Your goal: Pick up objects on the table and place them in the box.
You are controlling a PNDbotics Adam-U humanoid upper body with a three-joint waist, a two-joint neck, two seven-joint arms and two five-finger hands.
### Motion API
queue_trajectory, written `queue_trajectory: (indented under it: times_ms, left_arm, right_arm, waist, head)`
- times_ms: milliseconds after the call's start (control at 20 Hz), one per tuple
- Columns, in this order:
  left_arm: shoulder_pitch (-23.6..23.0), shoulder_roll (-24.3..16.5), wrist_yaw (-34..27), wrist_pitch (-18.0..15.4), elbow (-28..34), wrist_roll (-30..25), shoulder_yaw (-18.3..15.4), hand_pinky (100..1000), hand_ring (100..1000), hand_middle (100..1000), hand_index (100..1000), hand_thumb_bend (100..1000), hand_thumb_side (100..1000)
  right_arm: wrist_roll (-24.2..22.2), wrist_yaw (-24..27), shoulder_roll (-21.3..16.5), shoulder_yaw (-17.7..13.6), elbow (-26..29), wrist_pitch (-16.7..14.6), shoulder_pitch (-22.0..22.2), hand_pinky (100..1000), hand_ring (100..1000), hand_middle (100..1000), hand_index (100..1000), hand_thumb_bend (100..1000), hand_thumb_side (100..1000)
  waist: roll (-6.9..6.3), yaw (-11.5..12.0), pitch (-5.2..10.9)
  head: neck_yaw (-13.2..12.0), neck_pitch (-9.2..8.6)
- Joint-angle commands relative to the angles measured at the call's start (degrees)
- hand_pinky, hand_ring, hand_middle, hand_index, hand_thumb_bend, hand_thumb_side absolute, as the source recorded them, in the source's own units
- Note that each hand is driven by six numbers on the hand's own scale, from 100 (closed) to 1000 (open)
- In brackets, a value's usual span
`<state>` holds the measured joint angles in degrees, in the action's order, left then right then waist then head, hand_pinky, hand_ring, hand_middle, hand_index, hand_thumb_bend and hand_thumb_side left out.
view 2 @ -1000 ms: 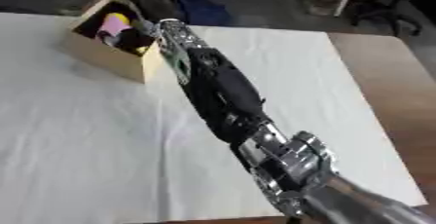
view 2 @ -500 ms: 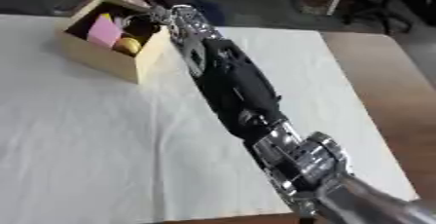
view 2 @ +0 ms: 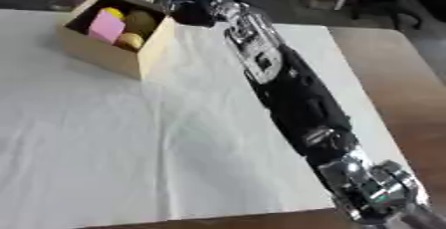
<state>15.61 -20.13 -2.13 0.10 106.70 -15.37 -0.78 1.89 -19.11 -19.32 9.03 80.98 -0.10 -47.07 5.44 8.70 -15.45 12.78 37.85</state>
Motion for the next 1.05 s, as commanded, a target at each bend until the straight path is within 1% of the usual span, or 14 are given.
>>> queue_trajectory:
  times_ms: [50, 150, 200, 250, 300, 400, 500, 700, 850, 1050]
  left_arm:
    - [0.2, -0.4, 0.3, 0.0, 0.4, 0.8, -0.9, 757, 569, 610, 772, 100, 728]
    - [0.0, -0.3, 0.4, 0.0, 0.3, 1.0, -0.9, 756, 569, 610, 770, 100, 731]
    - [-0.1, -0.2, 0.5, 0.0, 0.2, 1.1, -1.0, 756, 569, 609, 768, 100, 719]
    - [-0.3, -0.2, 0.6, 0.0, 0.1, 1.2, -1.1, 756, 568, 608, 767, 100, 732]
    - [-0.4, -0.1, 0.7, -0.1, 0.0, 1.3, -1.1, 755, 568, 608, 766, 100, 733]
    - [-0.6, 0.1, 0.8, -0.1, -0.2, 1.6, -1.2, 755, 569, 608, 764, 100, 732]
    - [-0.9, 0.4, 0.8, -0.3, -0.2, 1.8, -1.3, 755, 570, 610, 763, 100, 732]
    - [-1.2, 0.8, 0.9, -1.5, 0.2, 1.8, -1.2, 757, 575, 614, 759, 100, 716]
    - [-1.5, 1.1, 0.5, -2.6, 0.4, 1.6, -1.2, 757, 575, 614, 757, 100, 713]
    - [-1.9, 1.6, 0.0, -3.7, 0.4, 1.1, -1.1, 757, 576, 615, 756, 100, 711]
  right_arm:
    - [3.0, 5.8, 0.9, -2.5, 7.8, 2.0, 4.3, 679, 625, 696, 816, 100, 349]
    - [5.0, 7.9, 2.8, -3.4, 11.2, 2.3, 8.9, 675, 613, 674, 796, 100, 367]
    - [5.6, 8.6, 3.6, -3.5, 12.8, 2.4, 10.9, 673, 609, 670, 794, 100, 312]
    - [6.0, 9.2, 4.2, -3.5, 14.2, 2.4, 12.8, 672, 607, 666, 790, 100, 375]
    - [6.1, 9.6, 4.8, -3.4, 15.6, 2.3, 14.7, 672, 606, 664, 789, 100, 377]
    - [5.7, 10.5, 6.0, -3.2, 18.3, 1.3, 18.1, 667, 598, 653, 774, 100, 374]
    - [4.9, 12.1, 7.0, -2.8, 20.4, -0.6, 21.1, 665, 595, 649, 771, 100, 375]
    - [2.6, 14.9, 8.8, -2.4, 21.7, -3.7, 25.1, 662, 588, 639, 763, 100, 377]
    - [1.9, 16.7, 10.4, -2.1, 21.1, -4.5, 27.2, 659, 583, 632, 759, 100, 386]
    - [1.1, 17.4, 11.2, -1.4, 20.0, -5.0, 28.6, 657, 581, 626, 757, 100, 385]
  waist:
    - [0.29, -0.3, 1.25]
    - [0.22, -0.6, 1.21]
    - [0.17, -0.8, 1.17]
    - [0.13, -0.9, 1.16]
    - [0.1, -1.1, 1.15]
    - [0.08, -1.4, 1.18]
    - [0.06, -1.6, 1.26]
    - [0.0, -2.0, 1.3]
    - [-0.05, -2.2, 1.3]
    - [-0.05, -2.3, 1.33]
  head:
    - [-1.0, 0.51]
    - [-1.7, 0.74]
    - [-2.2, 0.87]
    - [-2.6, 1.04]
    - [-3.0, 1.17]
    - [-3.6, 1.36]
    - [-4.0, 1.48]
    - [-4.4, 1.5]
    - [-4.9, 1.73]
    - [-5.1, 2.05]
